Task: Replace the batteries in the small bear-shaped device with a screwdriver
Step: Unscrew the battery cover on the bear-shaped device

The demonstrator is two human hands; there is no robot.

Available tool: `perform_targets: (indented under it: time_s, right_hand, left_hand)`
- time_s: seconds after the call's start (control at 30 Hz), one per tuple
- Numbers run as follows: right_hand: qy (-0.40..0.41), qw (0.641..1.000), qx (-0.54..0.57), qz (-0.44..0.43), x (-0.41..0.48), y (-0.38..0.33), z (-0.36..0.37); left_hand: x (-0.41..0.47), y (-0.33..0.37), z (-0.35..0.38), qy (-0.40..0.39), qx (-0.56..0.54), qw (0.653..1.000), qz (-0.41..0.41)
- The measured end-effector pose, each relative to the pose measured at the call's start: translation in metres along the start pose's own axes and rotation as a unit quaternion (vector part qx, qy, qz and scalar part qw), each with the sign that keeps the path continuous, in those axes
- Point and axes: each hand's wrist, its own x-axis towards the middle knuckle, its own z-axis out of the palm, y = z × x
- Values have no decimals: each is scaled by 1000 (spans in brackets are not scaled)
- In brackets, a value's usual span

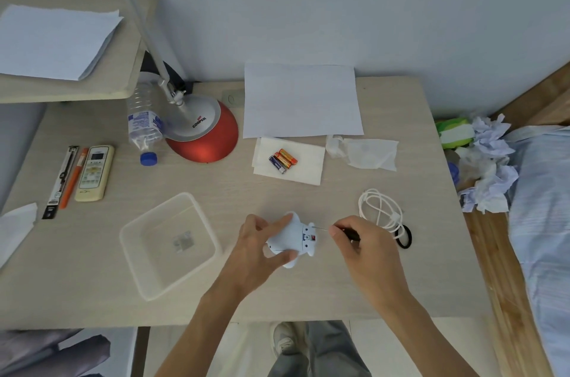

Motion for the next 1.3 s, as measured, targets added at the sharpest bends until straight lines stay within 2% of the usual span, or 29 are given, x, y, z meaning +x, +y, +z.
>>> perform_targets:
  time_s: [0.2,0.47,0.83,1.0,1.3]
  right_hand:
    - [-50,996,-60,-48,4,-12,-1]
    - [-55,981,-158,-94,8,-14,-2]
    - [-52,975,-190,-98,7,-10,-3]
    - [-95,965,-207,-126,11,-5,-6]
    - [-122,956,-231,-134,16,-4,-11]
  left_hand:
    - [-3,2,10,12,-54,998,-1]
    - [0,5,15,12,-56,998,-18]
    - [0,7,16,9,-67,997,-24]
    - [2,8,16,5,-66,997,-25]
    - [1,7,19,8,-82,996,-27]
